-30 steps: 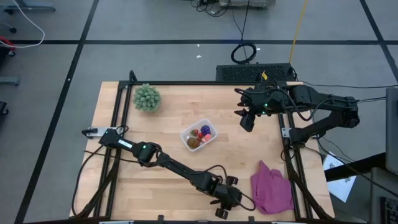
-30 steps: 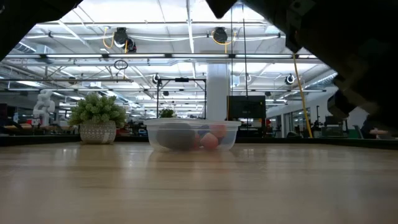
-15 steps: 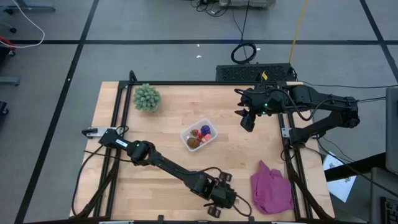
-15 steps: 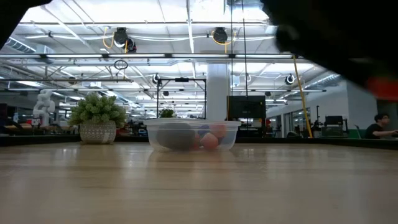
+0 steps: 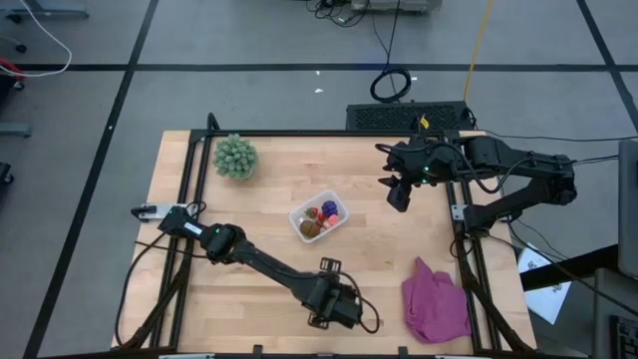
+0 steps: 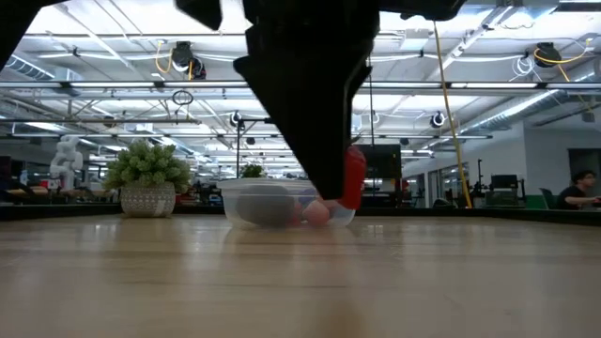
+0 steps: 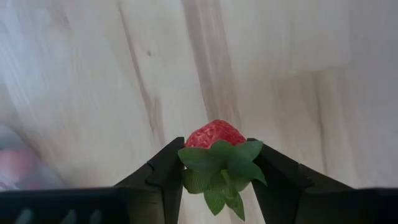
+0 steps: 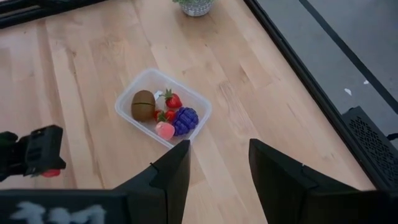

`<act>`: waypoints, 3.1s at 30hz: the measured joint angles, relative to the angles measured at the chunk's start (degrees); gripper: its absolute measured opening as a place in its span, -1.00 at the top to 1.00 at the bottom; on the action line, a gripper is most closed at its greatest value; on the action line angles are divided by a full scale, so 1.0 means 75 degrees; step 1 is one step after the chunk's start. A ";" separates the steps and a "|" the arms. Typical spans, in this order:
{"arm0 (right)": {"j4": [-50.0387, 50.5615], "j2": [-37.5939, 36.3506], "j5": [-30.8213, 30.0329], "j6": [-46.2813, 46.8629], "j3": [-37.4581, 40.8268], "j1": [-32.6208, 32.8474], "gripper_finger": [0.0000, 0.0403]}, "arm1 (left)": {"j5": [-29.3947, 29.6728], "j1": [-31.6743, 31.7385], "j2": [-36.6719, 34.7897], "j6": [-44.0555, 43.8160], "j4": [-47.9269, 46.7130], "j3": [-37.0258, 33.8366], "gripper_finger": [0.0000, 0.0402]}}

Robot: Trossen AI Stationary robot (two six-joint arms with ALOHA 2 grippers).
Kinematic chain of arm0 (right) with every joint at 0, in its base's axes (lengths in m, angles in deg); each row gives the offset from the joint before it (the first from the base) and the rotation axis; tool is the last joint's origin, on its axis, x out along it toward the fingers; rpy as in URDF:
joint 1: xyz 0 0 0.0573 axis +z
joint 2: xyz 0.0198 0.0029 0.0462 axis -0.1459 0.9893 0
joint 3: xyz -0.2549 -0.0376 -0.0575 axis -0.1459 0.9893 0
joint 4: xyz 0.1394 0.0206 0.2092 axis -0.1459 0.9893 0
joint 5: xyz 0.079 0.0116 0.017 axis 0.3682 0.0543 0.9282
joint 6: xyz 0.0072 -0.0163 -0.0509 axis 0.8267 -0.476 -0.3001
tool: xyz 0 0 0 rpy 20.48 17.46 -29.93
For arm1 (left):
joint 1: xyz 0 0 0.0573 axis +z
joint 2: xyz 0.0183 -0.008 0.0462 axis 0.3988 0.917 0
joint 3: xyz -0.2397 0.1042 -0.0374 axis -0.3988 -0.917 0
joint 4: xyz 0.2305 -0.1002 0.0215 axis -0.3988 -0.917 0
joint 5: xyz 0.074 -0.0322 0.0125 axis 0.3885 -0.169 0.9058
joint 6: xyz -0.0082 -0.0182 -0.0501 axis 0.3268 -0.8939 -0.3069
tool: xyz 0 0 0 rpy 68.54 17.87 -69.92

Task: Pick and placing Produce into tupperware
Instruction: Put the strawberry into the transparent bin

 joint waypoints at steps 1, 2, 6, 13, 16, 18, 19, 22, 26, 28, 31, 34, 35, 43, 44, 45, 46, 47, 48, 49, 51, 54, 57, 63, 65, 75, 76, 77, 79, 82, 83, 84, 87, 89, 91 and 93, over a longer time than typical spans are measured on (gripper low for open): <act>0.0027 0.0000 0.0000 0.0000 0.0000 0.0000 0.23 | 0.0037 -0.0011 0.0000 -0.0022 -0.0068 0.0000 0.21; 0.0048 0.0000 -0.0002 0.0000 0.0000 0.0000 0.23 | 0.0066 -0.0022 0.0000 -0.0022 -0.0135 0.0000 0.21; 0.0093 0.0000 0.0000 0.0000 0.0000 0.0000 0.23 | 0.0241 -0.0035 0.0000 -0.0076 -0.0493 0.0000 0.21; 0.0136 0.0000 0.0000 0.0000 0.0000 0.0000 0.23 | 0.0680 0.0002 -0.0139 -0.0153 -0.1003 -0.0003 0.21; 0.0144 -0.0007 0.0002 0.0000 0.0000 0.0000 0.23 | 0.0769 0.0026 -0.0402 -0.0166 -0.1239 -0.0003 0.21; 0.0155 -0.0026 0.0002 0.0000 0.0000 0.0000 0.23 | 0.0916 0.0043 -0.0681 -0.0182 -0.1445 -0.0008 0.21; 0.0199 -0.0040 0.0003 0.0002 0.0000 0.0000 0.23 | 0.0968 0.0046 -0.0794 -0.0225 -0.1537 -0.0006 0.21; 0.0292 -0.0089 0.0006 0.0038 0.0000 0.0000 0.23 | 0.1072 0.0090 -0.1257 -0.0277 -0.1754 -0.0002 0.21; 0.0309 -0.0170 0.0006 0.0055 0.0000 0.0000 0.23 | 0.1056 0.0187 -0.1950 -0.0276 -0.2075 -0.0005 0.21; 0.0305 -0.0223 0.0008 0.0058 0.0000 0.0000 0.23 | 0.1037 0.0311 -0.2240 -0.0234 -0.2109 -0.0012 0.21; 0.0306 -0.0290 0.0008 0.0058 0.0000 0.0000 0.23 | 0.0796 0.0518 -0.2826 -0.0053 -0.2093 -0.0229 0.21; 0.0315 -0.0374 0.0007 0.0058 0.0000 -0.0003 0.23 | 0.0602 0.0816 -0.3432 0.0039 -0.2083 -0.0634 0.21; 0.0311 -0.0394 0.0003 0.0058 0.0000 -0.0003 0.23 | 0.0507 0.0940 -0.3656 0.0042 -0.2097 -0.0800 0.21; 0.0248 -0.0608 -0.0004 0.0032 -0.0003 -0.0032 0.23 | 0.0049 0.2109 -0.4856 0.0419 -0.1898 -0.2085 0.21; 0.0245 -0.0614 -0.0006 0.0034 -0.0003 -0.0032 0.23 | -0.0036 0.2268 -0.4924 0.0570 -0.1843 -0.2211 0.21; 0.0238 -0.0620 -0.0007 0.0032 -0.0003 -0.0032 0.23 | -0.0125 0.2430 -0.4961 0.0763 -0.1769 -0.2317 0.21; 0.0242 -0.0627 -0.0006 0.0032 -0.0003 -0.0032 0.23 | -0.0236 0.2592 -0.4977 0.0910 -0.1724 -0.2399 0.21; 0.0244 -0.0630 -0.0008 0.0032 -0.0003 -0.0032 0.23 | -0.0315 0.2756 -0.4989 0.1019 -0.1694 -0.2475 0.21; 0.0241 -0.0633 -0.0006 0.0032 -0.0003 -0.0032 0.23 | -0.0419 0.2918 -0.4986 0.1175 -0.1614 -0.2543 0.21; 0.0241 -0.0635 -0.0006 0.0029 -0.0003 -0.0032 0.23 | -0.0533 0.3064 -0.4986 0.1382 -0.1427 -0.2635 0.21; 0.0241 -0.0635 -0.0009 0.0029 -0.0003 -0.0032 0.23 | -0.0847 0.3368 -0.5001 0.1818 -0.0916 -0.2914 0.21; 0.0243 -0.0635 -0.0009 0.0004 -0.0003 -0.0032 0.23 | -0.1278 0.3772 -0.4986 0.2352 -0.0261 -0.3430 0.21; 0.0250 -0.0632 -0.0011 -0.0003 -0.0003 -0.0032 0.23 | -0.1611 0.4130 -0.4989 0.2596 0.0285 -0.4010 0.21; 0.0267 -0.0632 -0.0015 -0.0172 -0.0003 -0.0032 0.23 | -0.2518 0.4554 -0.4989 0.2770 0.1587 -0.5253 0.21; 0.0265 -0.0632 -0.0016 -0.0289 -0.0003 -0.0032 0.23 | -0.2660 0.4573 -0.4989 0.2795 0.1964 -0.5564 0.21; 0.0250 -0.0632 -0.0020 -0.0428 -0.0003 -0.0052 0.23 | -0.2997 0.4459 -0.4988 0.2799 0.3718 -0.6822 0.21; 0.0250 -0.0632 -0.0020 -0.0430 -0.0003 -0.0052 0.23 | -0.3001 0.4463 -0.4986 0.2773 0.3814 -0.6907 0.21; 0.0247 -0.0632 -0.0020 -0.0431 -0.0002 -0.0052 0.23 | -0.3004 0.4467 -0.4986 0.2758 0.3852 -0.6971 0.21; 0.0243 -0.0632 -0.0020 -0.0431 0.0000 -0.0052 0.23 | -0.3002 0.4467 -0.4986 0.2762 0.3961 -0.7071 0.21; 0.0241 -0.0629 -0.0020 -0.0431 0.0000 -0.0052 0.23 | -0.3004 0.4470 -0.4986 0.2764 0.4423 -0.7308 0.21; 0.0241 -0.0629 -0.0020 -0.0431 0.0000 -0.0052 0.23 | -0.3024 0.4481 -0.4986 0.2761 0.4517 -0.7371 0.21; 0.0238 -0.0629 -0.0020 -0.0431 0.0000 -0.0052 0.23 | -0.3093 0.4499 -0.4983 0.2762 0.4589 -0.7411 0.21; 0.0238 -0.0629 -0.0020 -0.0421 0.0000 -0.0052 0.23 | -0.3276 0.4540 -0.4983 0.2732 0.4808 -0.7506 0.21; 0.0238 -0.0629 -0.0020 -0.0417 0.0000 -0.0052 0.23 | -0.3269 0.4537 -0.4983 0.2732 0.4918 -0.7607 0.21; 0.0238 -0.0629 -0.0020 -0.0410 0.0000 -0.0052 0.23 | -0.3270 0.4542 -0.4975 0.2732 0.5016 -0.7635 0.21; 0.0237 -0.0629 -0.0020 -0.0405 0.0000 -0.0052 0.23 | -0.3272 0.4574 -0.4978 0.2706 0.5089 -0.7635 0.21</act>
